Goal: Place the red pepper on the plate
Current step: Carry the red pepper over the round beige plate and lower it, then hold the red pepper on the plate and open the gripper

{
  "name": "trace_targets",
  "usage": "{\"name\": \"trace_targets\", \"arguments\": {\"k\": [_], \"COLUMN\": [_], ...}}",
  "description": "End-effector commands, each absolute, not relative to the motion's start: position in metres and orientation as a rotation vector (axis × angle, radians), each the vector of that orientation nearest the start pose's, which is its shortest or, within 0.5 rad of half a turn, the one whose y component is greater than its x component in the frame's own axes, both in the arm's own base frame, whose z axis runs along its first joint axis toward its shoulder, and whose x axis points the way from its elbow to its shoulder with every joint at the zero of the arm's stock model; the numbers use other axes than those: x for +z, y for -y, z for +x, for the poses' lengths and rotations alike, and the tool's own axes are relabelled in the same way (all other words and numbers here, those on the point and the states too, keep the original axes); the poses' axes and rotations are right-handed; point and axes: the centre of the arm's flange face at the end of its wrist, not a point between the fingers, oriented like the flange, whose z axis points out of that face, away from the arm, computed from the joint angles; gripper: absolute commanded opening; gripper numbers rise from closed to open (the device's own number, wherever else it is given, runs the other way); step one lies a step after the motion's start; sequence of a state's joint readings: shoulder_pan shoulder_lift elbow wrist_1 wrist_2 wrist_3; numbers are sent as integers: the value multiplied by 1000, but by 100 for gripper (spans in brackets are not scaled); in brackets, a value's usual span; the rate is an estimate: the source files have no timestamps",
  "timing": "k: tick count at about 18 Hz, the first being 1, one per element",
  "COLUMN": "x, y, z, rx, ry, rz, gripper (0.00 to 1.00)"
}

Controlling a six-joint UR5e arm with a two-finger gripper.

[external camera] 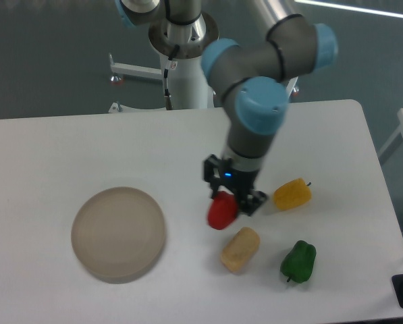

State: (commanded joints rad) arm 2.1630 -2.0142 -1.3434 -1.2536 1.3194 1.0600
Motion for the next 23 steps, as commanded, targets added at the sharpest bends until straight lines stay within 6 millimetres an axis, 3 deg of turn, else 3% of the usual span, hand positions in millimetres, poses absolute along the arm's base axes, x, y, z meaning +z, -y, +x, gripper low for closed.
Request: {"name": "trace_targets", "arguments": {"k": [4, 6, 8, 13, 19, 23], "x": [348, 344, 340, 318, 294, 285], "y": [-656, -663, -667, -680, -696, -692], "z": [-186, -157, -148, -96, -76, -73], "rx": [-53, -63, -74, -13, 0, 2], "ry": [-615, -594, -559, -562, -639, -742], "rz": [-2731, -2728, -2742, -2786, -2747, -2735], "gripper": [37, 37, 37, 37, 37, 37]}}
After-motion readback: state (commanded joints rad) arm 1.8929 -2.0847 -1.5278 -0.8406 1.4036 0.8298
